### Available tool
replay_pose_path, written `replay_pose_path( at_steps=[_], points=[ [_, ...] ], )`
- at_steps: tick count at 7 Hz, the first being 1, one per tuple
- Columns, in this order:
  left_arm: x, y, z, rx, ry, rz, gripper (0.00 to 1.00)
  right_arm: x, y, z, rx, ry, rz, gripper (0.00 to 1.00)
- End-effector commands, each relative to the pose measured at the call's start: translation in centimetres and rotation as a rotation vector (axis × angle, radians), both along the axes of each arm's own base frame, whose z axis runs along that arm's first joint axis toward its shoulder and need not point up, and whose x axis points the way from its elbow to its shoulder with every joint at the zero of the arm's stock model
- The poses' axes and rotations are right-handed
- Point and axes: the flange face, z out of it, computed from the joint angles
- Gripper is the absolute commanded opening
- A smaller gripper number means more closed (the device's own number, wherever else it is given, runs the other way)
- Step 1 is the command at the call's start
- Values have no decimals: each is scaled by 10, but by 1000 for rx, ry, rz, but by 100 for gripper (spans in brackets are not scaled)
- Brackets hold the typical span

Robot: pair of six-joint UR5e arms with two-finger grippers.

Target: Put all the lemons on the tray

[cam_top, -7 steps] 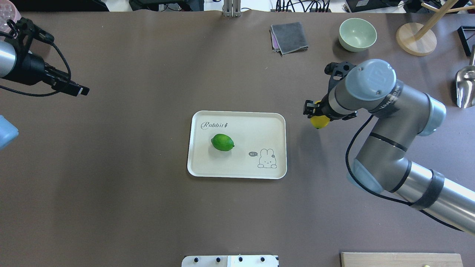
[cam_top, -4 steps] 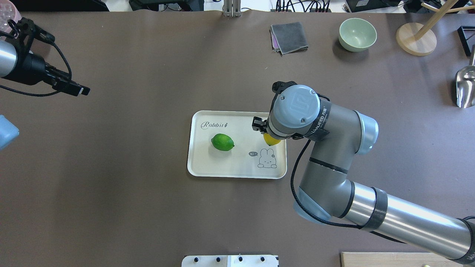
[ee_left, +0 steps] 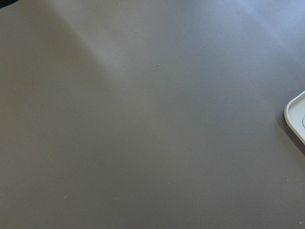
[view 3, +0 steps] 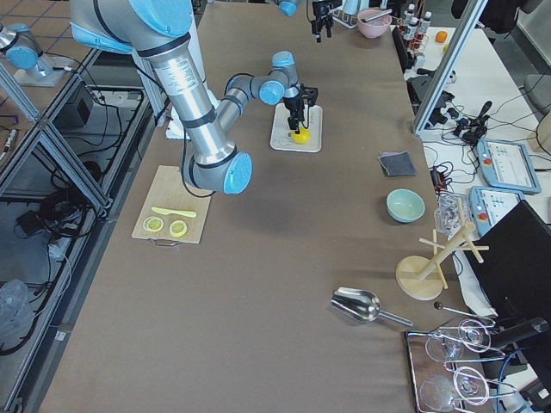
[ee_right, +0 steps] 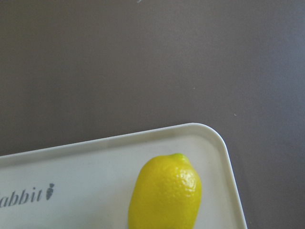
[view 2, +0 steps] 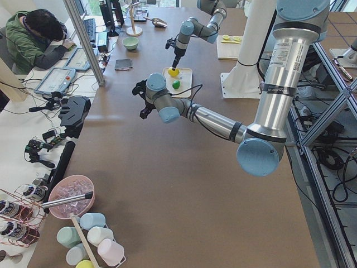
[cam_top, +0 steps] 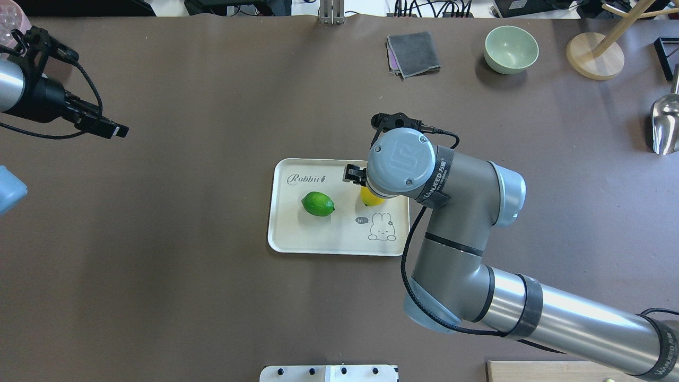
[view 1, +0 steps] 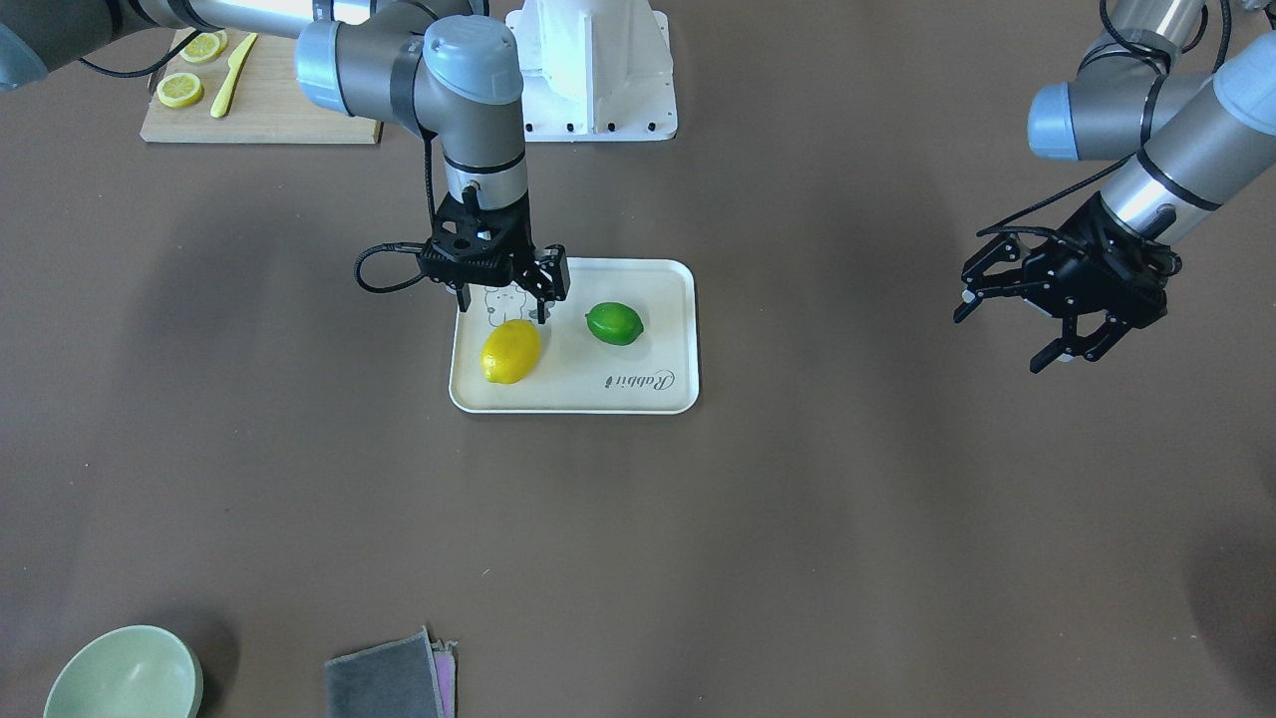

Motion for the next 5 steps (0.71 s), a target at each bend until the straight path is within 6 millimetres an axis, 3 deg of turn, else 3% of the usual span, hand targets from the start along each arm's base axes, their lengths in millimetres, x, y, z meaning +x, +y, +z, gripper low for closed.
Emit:
replay_pose_path(
  at_steps=[1,2,4,5],
  points=[
    [0,1,2,-3,-1,1,100,68,-35,-7,6,11,-91,100],
    [-1,1,4,-3,-4,3,100,116,-55,10,41,17,-143,100],
    [-13,-6,6,18,-27,3,100,231,-90,59,135,23,-302,100],
    [-49,-19,15,27,-88,11,100,296,-104,104,185,50,-389,100]
  ],
)
